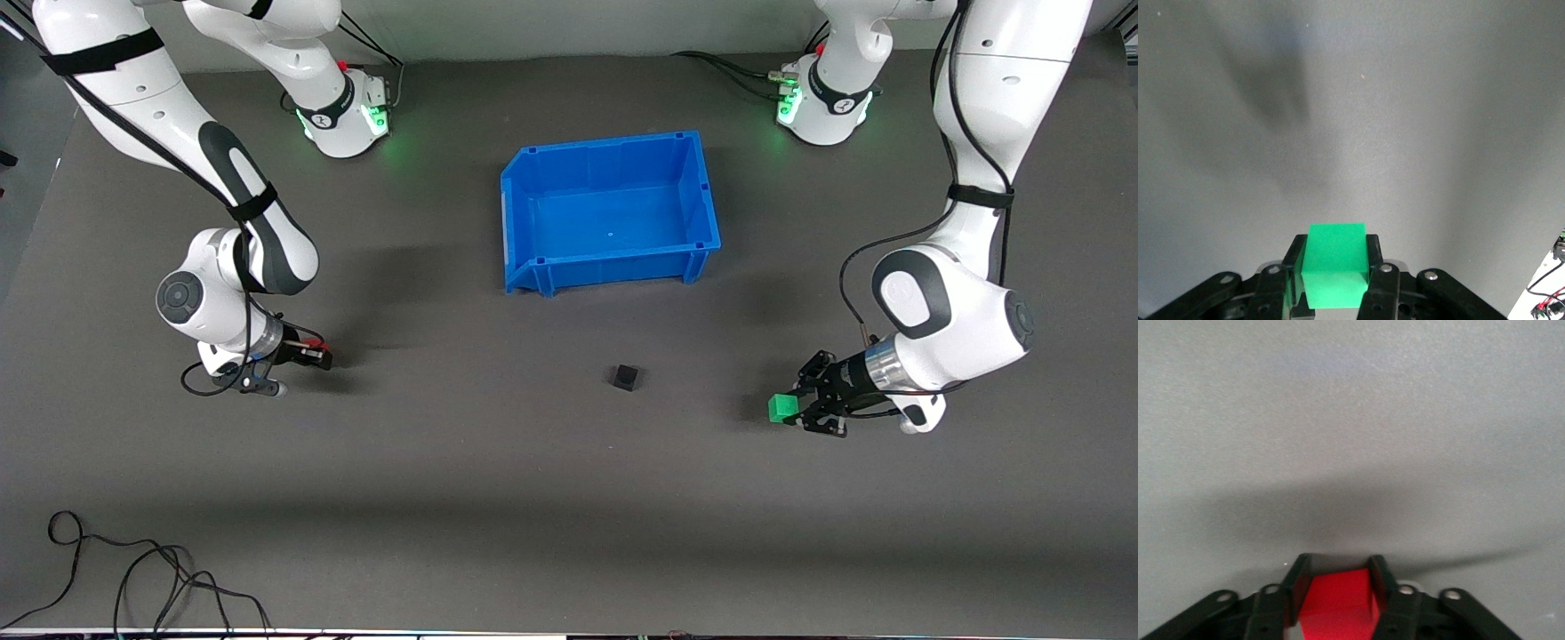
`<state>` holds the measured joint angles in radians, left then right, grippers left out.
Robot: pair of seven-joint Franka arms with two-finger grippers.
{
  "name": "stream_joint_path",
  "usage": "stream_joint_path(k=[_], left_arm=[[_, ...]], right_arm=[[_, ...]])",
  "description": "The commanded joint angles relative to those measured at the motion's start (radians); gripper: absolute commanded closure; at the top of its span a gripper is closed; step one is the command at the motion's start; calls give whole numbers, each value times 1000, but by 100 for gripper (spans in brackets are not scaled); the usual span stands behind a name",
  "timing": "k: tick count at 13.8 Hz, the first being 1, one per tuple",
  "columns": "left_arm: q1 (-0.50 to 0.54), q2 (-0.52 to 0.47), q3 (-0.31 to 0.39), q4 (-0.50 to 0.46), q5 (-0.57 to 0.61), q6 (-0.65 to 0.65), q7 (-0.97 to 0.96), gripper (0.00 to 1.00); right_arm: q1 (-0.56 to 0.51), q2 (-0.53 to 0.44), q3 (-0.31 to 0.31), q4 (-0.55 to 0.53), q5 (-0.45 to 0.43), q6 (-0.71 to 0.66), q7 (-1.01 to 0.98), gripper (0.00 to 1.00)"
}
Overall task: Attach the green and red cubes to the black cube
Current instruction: 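Carry the red cube toward the black cube while the left gripper carries green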
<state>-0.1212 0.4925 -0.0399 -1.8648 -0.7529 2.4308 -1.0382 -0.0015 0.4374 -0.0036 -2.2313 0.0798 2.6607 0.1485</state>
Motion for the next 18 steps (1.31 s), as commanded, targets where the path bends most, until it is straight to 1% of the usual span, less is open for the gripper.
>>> stream_joint_path(k=[1, 3, 5, 8, 11, 14, 16, 18], left_arm=[[-64, 41, 18, 38, 27, 8, -78, 75], [-77, 61, 18, 38, 29, 34, -80, 75], [-84, 73, 18, 38, 30, 37, -80, 75], [-84, 86, 18, 38, 44, 39, -80, 75], [-89, 95, 18, 38, 56, 39, -80, 75], [-100, 103, 18, 36, 56, 39, -85, 75], [-103, 104, 18, 36, 58, 39, -111, 74], [-124, 113, 20, 36, 56, 40, -146, 74]], right_arm=[[17, 34, -1, 4, 20, 35, 11, 100], [17, 27, 1, 7, 21, 24, 16, 100], [17, 21, 1, 10, 20, 19, 96, 100], [61, 17, 11, 36, 21, 15, 387, 100], [177, 44, 14, 108, 21, 13, 768, 100], [277, 121, 16, 241, 21, -28, 1076, 100], [343, 193, 16, 365, 21, -44, 1303, 100], [395, 260, 16, 496, 21, -109, 1468, 100]])
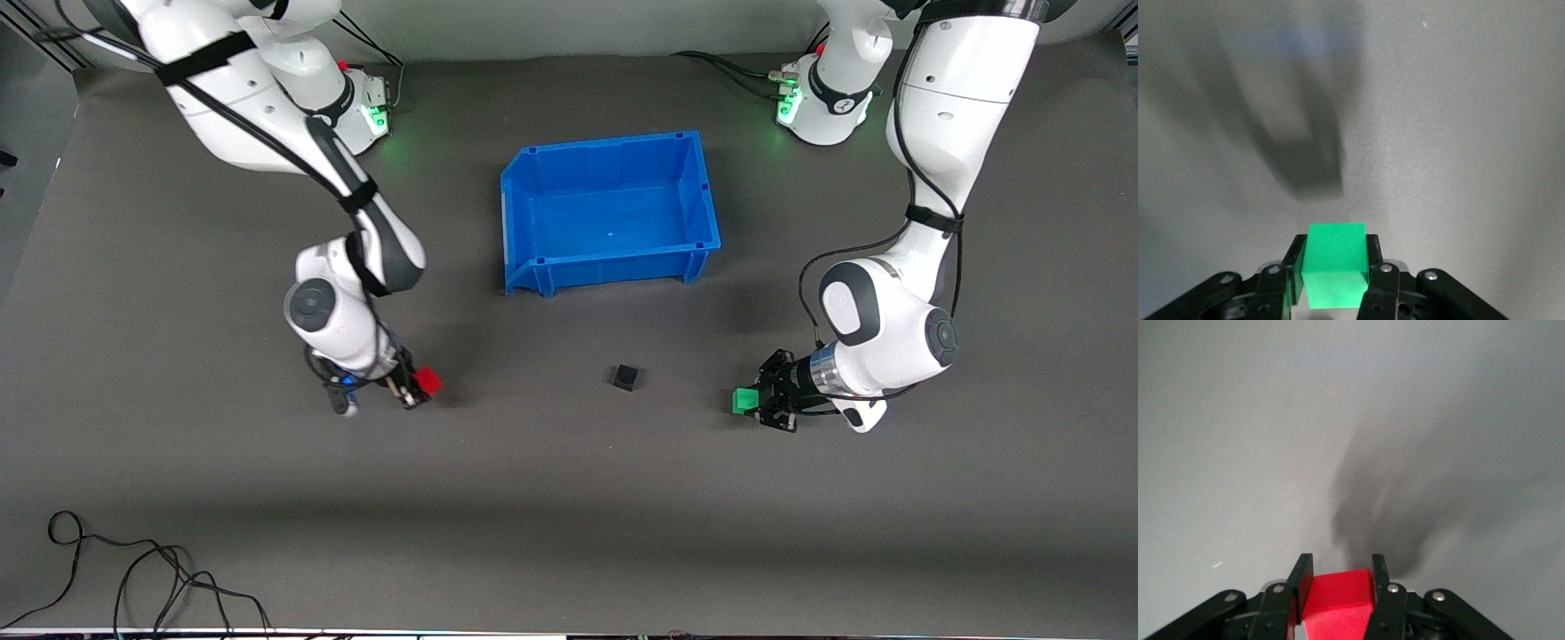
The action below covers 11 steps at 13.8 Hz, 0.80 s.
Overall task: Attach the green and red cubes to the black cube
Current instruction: 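Carry the red cube toward the black cube while the left gripper carries green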
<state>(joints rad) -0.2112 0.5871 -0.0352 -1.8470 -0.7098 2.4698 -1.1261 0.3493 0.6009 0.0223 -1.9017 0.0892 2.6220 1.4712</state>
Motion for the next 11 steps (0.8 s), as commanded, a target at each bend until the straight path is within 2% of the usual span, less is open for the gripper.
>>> stream_joint_path(k=[1, 4, 9, 11], left_arm=[[-46, 22, 15, 18, 13, 20, -73, 74], [-82, 39, 15, 20, 13, 52, -115, 74], [-143, 45, 15, 20, 13, 64, -175, 74], [-160, 53, 15, 31, 30, 63, -175, 74]], right_arm=[[72, 123, -10, 221, 12, -98, 202, 100], [126, 175, -10, 335, 11, -120, 406, 100], [224, 220, -10, 404, 11, -128, 645, 100], [270, 263, -12, 484, 7, -244, 711, 100]])
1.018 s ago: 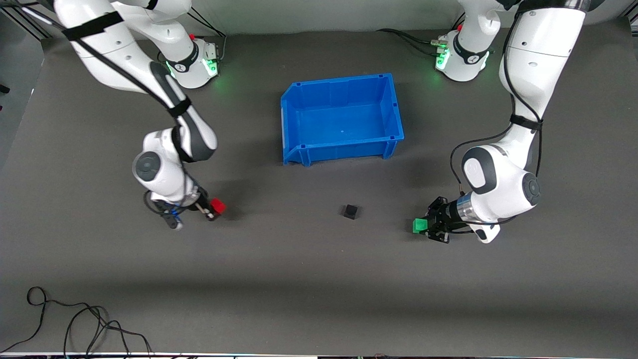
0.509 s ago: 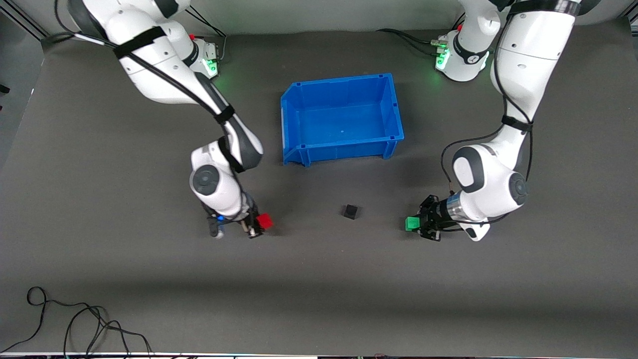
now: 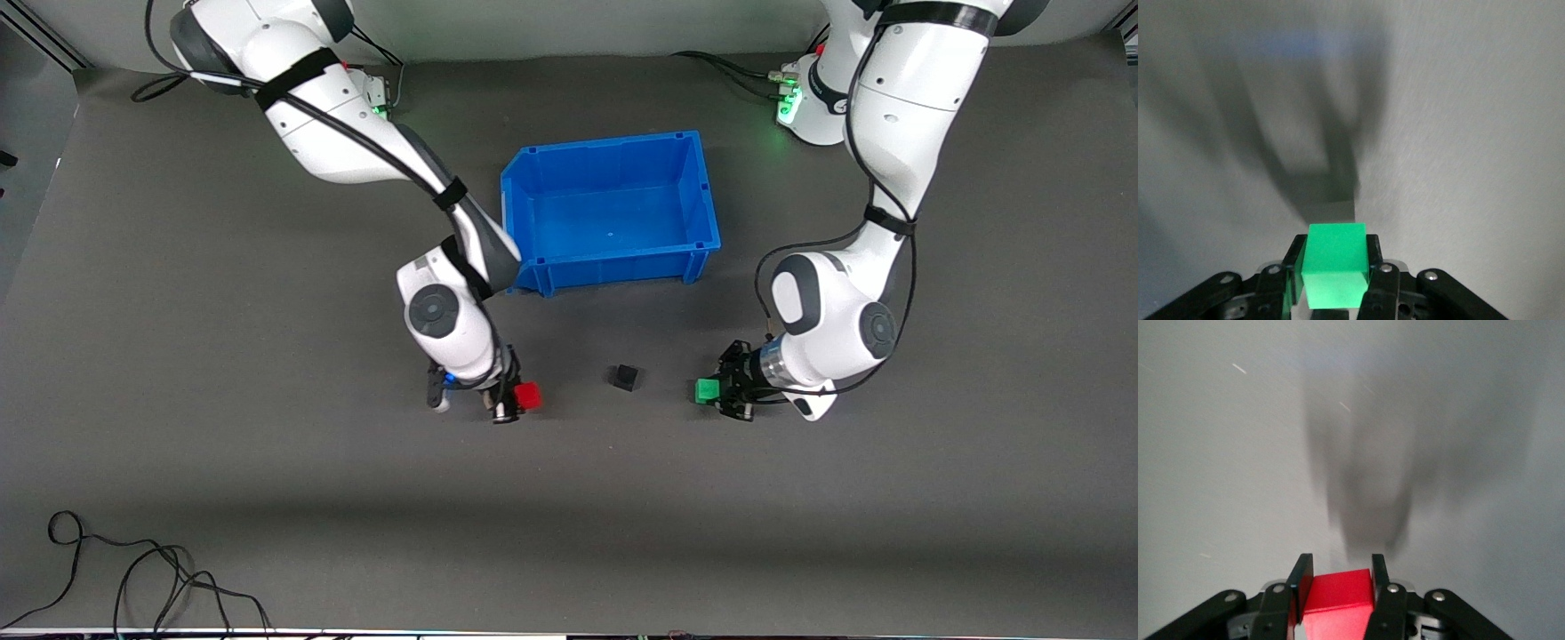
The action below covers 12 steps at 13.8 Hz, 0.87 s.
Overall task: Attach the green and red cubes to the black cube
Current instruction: 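Carry the red cube toward the black cube while the left gripper carries green, then press the red and green cubes against the black cube from both sides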
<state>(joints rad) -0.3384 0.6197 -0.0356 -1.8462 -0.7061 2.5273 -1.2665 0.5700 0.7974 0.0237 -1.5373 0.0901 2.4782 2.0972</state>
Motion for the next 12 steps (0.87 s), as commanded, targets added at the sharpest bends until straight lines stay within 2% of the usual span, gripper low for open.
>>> stream_joint_path(k=[1, 3, 7, 12], left_arm=[[-34, 20, 16, 30, 34, 7, -34, 74], [-57, 32, 14, 44, 45, 5, -34, 74], [-89, 43, 14, 58, 45, 7, -36, 74], [-106, 78, 13, 120, 86, -13, -33, 75]], right_arm=[[60, 91, -13, 172, 1, -169, 130, 100], [71, 103, -15, 221, -4, -240, 187, 100], [71, 103, -16, 235, -6, -252, 320, 100], [85, 149, -21, 310, -10, -320, 411, 100]])
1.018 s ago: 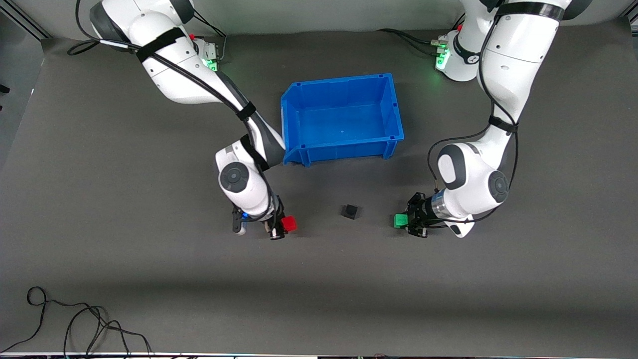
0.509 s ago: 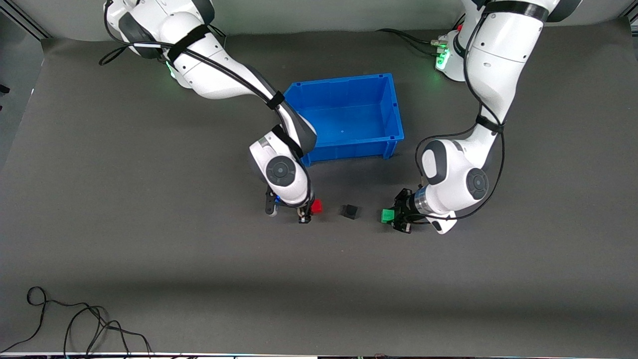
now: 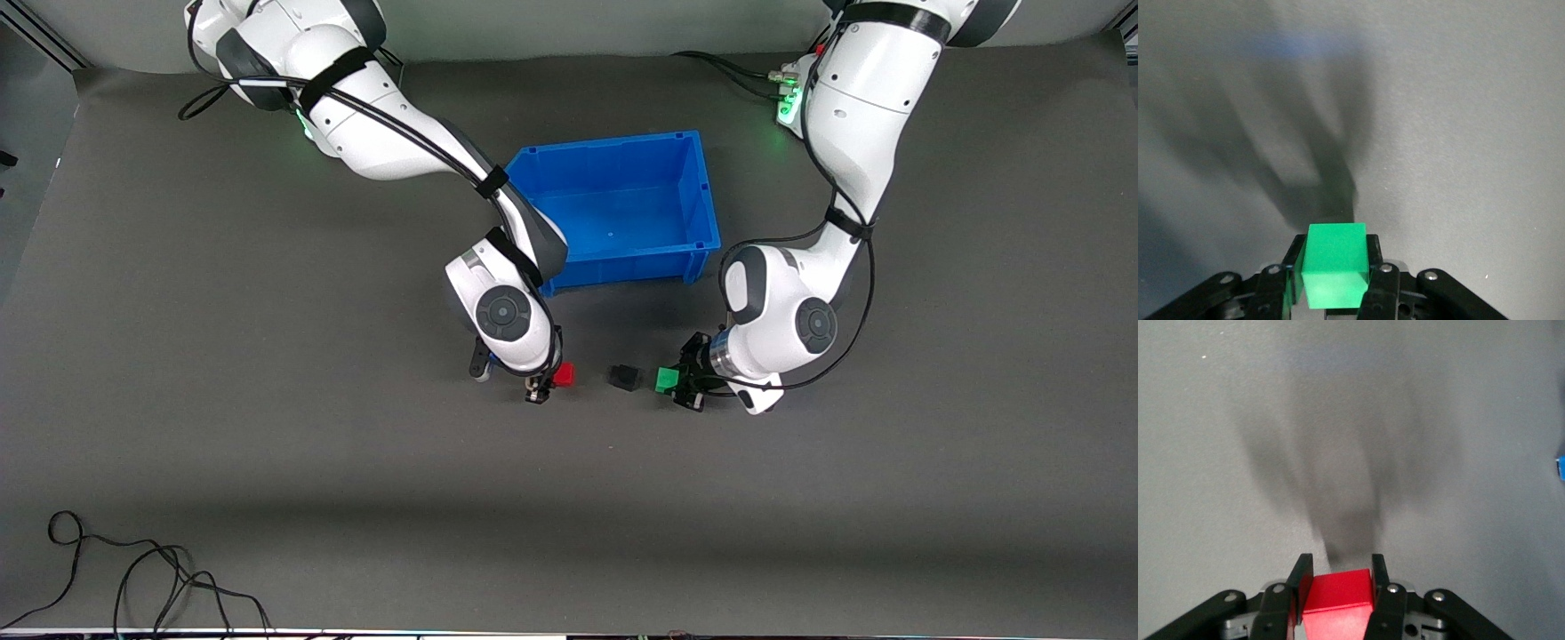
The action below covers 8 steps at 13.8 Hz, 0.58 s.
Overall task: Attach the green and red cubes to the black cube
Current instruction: 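Press the red and green cubes against the black cube from both sides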
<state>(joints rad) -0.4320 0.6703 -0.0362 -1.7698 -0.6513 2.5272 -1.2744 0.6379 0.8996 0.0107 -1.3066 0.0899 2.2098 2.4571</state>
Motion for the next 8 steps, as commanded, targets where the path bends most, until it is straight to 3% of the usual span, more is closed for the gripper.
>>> stream_joint_path(k=[1, 8], left_arm=[[-13, 28, 13, 44, 32, -13, -25, 75], [-45, 57, 13, 76, 21, -8, -43, 75]], right_arm=[[17, 47, -8, 78, -19, -53, 51, 100], [17, 59, -8, 84, -27, -53, 51, 100]])
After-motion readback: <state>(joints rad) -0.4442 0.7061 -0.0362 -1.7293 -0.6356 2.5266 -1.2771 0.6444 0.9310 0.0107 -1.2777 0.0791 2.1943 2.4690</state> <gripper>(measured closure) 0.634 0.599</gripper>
